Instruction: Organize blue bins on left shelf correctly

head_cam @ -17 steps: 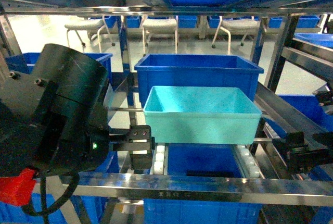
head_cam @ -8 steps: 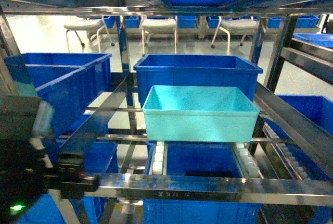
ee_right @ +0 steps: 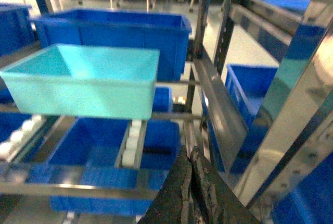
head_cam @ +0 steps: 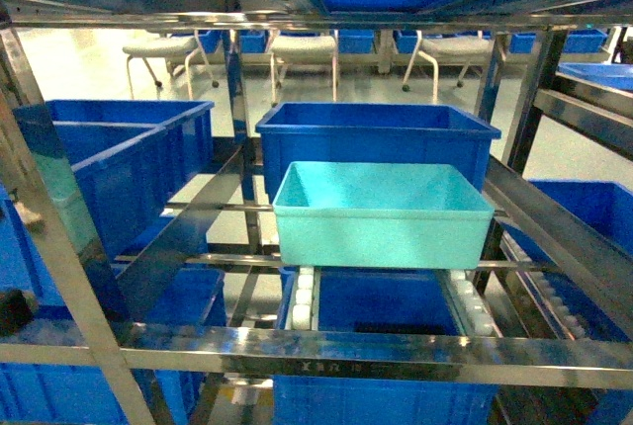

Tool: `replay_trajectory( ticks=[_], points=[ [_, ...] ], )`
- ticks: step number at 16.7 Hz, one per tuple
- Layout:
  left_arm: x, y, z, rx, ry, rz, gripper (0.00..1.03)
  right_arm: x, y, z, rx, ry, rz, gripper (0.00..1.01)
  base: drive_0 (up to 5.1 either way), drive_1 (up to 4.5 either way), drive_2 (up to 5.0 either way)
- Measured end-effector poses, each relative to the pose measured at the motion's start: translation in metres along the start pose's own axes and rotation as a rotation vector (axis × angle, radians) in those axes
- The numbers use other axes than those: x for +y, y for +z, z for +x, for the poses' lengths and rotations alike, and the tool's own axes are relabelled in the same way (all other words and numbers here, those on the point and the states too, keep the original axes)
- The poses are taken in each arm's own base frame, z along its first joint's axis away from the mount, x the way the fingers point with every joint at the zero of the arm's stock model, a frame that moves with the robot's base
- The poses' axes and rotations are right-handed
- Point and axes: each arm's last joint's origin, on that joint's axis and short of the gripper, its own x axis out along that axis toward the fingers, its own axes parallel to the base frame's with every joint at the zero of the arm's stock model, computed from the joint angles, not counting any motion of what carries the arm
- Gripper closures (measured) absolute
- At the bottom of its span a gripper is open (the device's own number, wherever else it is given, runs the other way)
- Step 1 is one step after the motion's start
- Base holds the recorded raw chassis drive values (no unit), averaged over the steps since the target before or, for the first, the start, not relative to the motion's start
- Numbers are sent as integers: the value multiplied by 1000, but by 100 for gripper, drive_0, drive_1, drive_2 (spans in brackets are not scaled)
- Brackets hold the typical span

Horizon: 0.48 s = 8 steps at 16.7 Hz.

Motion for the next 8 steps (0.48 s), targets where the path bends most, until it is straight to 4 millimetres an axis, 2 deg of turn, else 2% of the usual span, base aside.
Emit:
replay_trajectory(
  ticks=[1,3,8],
  points=[
    [5,13,-11,-85,-3,-14,101,0,13,-12,-90,0,0,99,0,0,0],
    [12,11,-26,-56,-3,-11,101,0,23,-29,-172,-2,0,99,0,0,0],
    [28,28,-55,-82,0,-15,101,-1,39,-57,-215,-3,0,99,0,0,0]
  ],
)
